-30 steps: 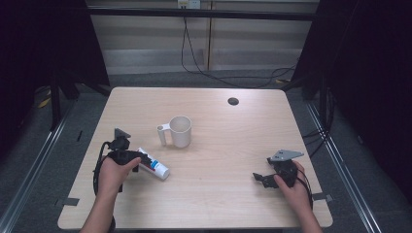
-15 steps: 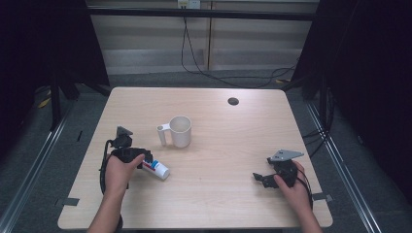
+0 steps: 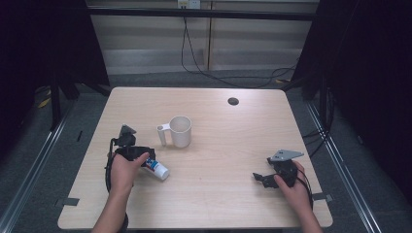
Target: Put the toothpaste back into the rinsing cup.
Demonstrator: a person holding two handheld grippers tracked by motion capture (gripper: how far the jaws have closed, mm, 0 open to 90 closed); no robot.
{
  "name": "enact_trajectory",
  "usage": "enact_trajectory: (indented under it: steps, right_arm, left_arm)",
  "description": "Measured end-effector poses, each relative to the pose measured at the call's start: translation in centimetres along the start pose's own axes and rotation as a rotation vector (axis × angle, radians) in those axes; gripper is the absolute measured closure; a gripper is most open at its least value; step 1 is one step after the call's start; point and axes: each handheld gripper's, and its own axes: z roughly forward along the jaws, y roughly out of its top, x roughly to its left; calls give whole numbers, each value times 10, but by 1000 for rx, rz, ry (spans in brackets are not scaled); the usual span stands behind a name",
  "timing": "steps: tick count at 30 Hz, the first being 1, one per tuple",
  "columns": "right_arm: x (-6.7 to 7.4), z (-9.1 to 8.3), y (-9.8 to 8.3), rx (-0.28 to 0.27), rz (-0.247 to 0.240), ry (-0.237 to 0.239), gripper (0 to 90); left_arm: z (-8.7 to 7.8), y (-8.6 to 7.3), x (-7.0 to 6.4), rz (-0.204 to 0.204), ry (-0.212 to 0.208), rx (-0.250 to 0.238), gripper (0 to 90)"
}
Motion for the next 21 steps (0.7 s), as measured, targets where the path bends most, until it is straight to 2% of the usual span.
enact_trajectory:
  steps: [3, 6, 9, 11, 13, 16, 19, 21]
  right_arm:
    - [0, 0, 0, 0, 1, 0, 124]
    - [0, 0, 0, 0, 1, 1, 125]
    - [0, 0, 0, 0, 1, 1, 125]
    - [0, 0, 0, 0, 1, 1, 125]
    - [0, 0, 0, -1, 0, 1, 125]
    - [0, 0, 0, -1, 0, 2, 125]
    - [0, 0, 0, -1, 1, 2, 125]
    - [0, 0, 0, -1, 0, 2, 125]
  left_arm:
    - [2, 0, -1, -10, 9, -13, 181]
    - [4, 1, -2, -7, 15, -6, 190]
    - [5, 1, 0, -13, 2, 8, 209]
    - [7, 1, 1, -45, -21, 9, 244]
    - [10, 0, 1, -41, -34, 16, 278]
    - [10, 0, -3, -36, -16, 15, 317]
    - [10, 1, -5, -23, -6, 27, 399]
    - [10, 2, -8, 4, 10, 26, 452]
